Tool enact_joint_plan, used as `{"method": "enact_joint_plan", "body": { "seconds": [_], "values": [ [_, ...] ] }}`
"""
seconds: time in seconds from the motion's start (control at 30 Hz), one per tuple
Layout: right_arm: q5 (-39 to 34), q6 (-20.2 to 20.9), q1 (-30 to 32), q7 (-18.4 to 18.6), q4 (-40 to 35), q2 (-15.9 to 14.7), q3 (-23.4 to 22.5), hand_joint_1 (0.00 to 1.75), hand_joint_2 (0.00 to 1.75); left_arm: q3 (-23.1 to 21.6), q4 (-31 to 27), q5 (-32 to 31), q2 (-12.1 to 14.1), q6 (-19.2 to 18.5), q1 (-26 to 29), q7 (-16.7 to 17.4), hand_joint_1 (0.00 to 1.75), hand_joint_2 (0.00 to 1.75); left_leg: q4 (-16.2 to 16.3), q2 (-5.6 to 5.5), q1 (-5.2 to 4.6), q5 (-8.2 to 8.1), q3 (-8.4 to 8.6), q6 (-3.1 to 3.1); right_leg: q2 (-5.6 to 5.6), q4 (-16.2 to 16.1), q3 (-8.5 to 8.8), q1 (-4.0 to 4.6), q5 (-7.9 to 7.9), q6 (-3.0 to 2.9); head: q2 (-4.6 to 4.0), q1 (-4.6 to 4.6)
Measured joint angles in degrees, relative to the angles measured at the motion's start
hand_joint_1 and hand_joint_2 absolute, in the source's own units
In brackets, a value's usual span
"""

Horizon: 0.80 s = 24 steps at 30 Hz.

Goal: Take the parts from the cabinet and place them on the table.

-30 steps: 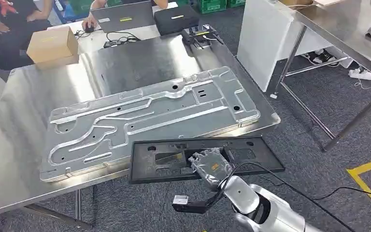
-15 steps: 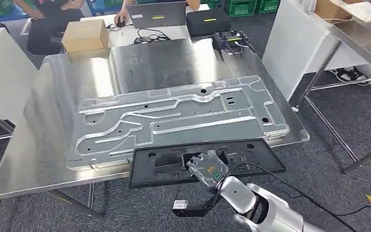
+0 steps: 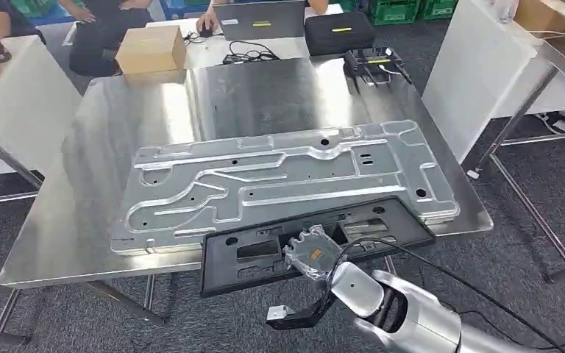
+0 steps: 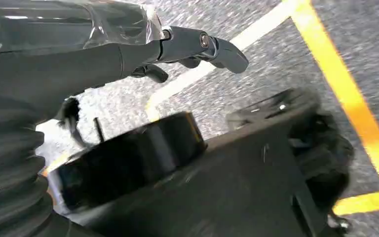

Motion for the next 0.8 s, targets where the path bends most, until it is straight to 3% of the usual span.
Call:
{"method": "enact_joint_plan", "body": {
  "seconds": [0.03,0.17,0.2,0.23,0.27,0.3,0.33,0.37,0.4,0.43,0.5,0.53,0.63,0.67,0.7,0.73,0.8],
  "values": [
    [0.02,0.11,-0.24,-0.09,0.0,0.0,0.13,1.75,1.75,0.02,0.0,0.0,0.0,0.0,0.05,0.0,0.0,1.75,-1.17,1.16,-0.58,-1.32,0.49,0.1,-0.37,-0.32,0.18,0.17,-0.03,0.21,-0.02,0.0],
    [0.11,0.22,-0.78,-0.28,-0.02,0.2,0.9,1.75,1.75,0.04,0.0,0.02,0.0,-0.02,0.28,-0.02,0.0,1.75,-1.82,-1.05,-1.12,-0.96,0.19,1.25,-2.15,-0.82,0.81,0.34,-0.36,1.67,0.0,0.04],
    [0.11,0.24,-0.83,-0.28,-0.09,0.22,0.96,1.75,1.75,0.04,0.0,0.07,-0.11,-0.02,0.42,-0.04,0.0,1.75,-2.5,-1.56,-0.39,-0.52,1.03,1.57,-1.51,-0.45,0.81,0.0,-0.91,1.98,0.0,0.04],
    [0.13,0.33,-1.01,-0.33,-0.11,0.13,1.18,1.75,1.75,0.07,0.0,0.09,-0.24,-0.02,0.42,-0.2,0.0,1.75,-2.63,-2.04,-0.59,-0.56,1.3,1.79,0.47,1.37,0.33,0.01,-1.98,1.98,-0.02,0.09],
    [0.17,0.35,-1.26,-0.41,-0.24,0.15,1.4,1.75,1.75,0.09,0.0,0.13,-0.24,0.0,0.37,-0.2,0.0,1.75,-2.57,-2.29,-0.58,-0.66,1.37,2.34,1.78,5.61,-1.68,0.14,-4.37,1.74,0.0,0.13],
    [0.2,0.59,-1.27,-0.52,-0.24,0.09,1.66,1.75,1.75,0.09,0.0,0.15,-0.26,-0.02,0.4,-0.22,0.0,1.75,-2.57,-2.73,-0.69,-0.77,1.42,2.52,2.45,10.83,-4.35,0.3,-6.76,1.61,0.0,0.11],
    [0.24,0.77,-1.24,-0.52,-0.26,-0.02,1.88,1.75,1.75,0.09,0.0,0.17,-0.35,0.0,0.44,-0.28,0.0,1.75,-2.53,-3.34,-0.79,-0.83,1.41,2.62,2.77,15.48,-6.89,0.45,-8.31,1.55,0.0,0.11],
    [0.31,0.83,-1.24,-0.55,-0.24,-0.15,2.16,1.75,1.75,0.11,0.0,0.22,-0.37,0.0,0.51,-0.31,0.0,1.75,-2.51,-3.94,-0.86,-0.88,1.49,2.69,2.89,17.79,-8.38,0.56,-8.43,1.46,0.0,0.13],
    [0.48,0.98,-1.24,-0.55,-0.26,-0.22,2.4,1.75,1.75,0.11,0.0,0.24,-0.37,-0.02,0.52,-0.35,0.0,1.75,-2.5,-4.66,-0.92,-0.97,1.72,2.76,2.92,16.99,-8.44,0.61,-7.04,1.33,0.0,0.11],
    [0.68,1.01,-1.27,-0.55,-0.26,-0.22,2.58,1.75,1.75,0.11,0.0,0.26,-0.39,0.0,0.54,-0.44,0.0,1.75,-2.43,-5.25,-0.92,-1.16,2.0,2.72,3.01,13.75,-7.17,0.61,-4.62,1.24,0.0,0.11],
    [0.7,1.29,-1.62,-0.59,-0.28,-0.26,2.84,1.75,1.75,0.11,0.0,0.39,-0.48,0.02,0.52,-0.46,0.0,1.75,-1.95,-5.98,-0.82,-1.94,2.59,2.37,3.69,2.79,-2.39,0.43,1.51,1.17,0.0,0.13],
    [0.68,1.4,-1.67,-0.44,-0.28,-0.37,3.04,1.75,1.75,0.13,0.0,0.46,-0.46,0.15,0.59,-0.48,0.0,1.75,-1.68,-6.38,-1.09,-2.31,2.38,2.0,4.34,0.91,-1.35,0.41,0.65,1.13,-0.02,0.11],
    [0.66,1.55,-2.17,0.68,-0.66,-0.22,3.08,1.75,1.75,0.17,0.0,0.81,-0.48,0.33,0.67,-0.5,0.0,1.75,-1.42,-6.86,-1.17,-2.41,1.81,1.75,4.13,0.33,-1.64,0.7,0.64,0.51,0.0,0.09],
    [0.87,1.49,-2.57,0.96,-0.79,-0.22,3.08,1.75,1.75,0.2,0.0,0.81,-0.48,0.35,0.68,-0.52,0.0,1.75,-1.35,-6.9,-1.08,-2.5,1.8,1.69,4.04,0.26,-1.64,0.68,0.71,0.31,0.0,0.07],
    [1.44,1.4,-3.14,1.29,-1.01,-0.17,3.08,1.75,1.75,0.22,0.0,0.81,-0.33,0.5,0.66,-0.54,0.0,1.75,-0.81,-6.19,-0.97,-3.11,1.44,1.39,3.82,0.14,-1.43,0.2,0.71,0.01,0.0,0.09],
    [1.99,1.36,-3.67,1.7,-1.27,-0.22,3.06,1.75,1.75,0.22,0.0,0.79,-0.42,0.48,0.67,-0.55,0.0,1.75,1.07,-4.72,-1.18,-4.05,0.79,0.77,3.82,0.12,-1.24,0.09,0.57,-0.27,-0.02,-0.02],
    [2.71,1.33,-4.8,2.54,-1.86,-0.37,2.95,1.75,1.75,0.31,0.0,0.9,-0.42,0.48,0.43,-0.68,0.0,1.75,10.14,-3.46,-0.45,-7.92,-3.72,-0.16,3.72,0.13,-1.18,0.09,0.44,-0.78,0.0,0.0]
  ]
}}
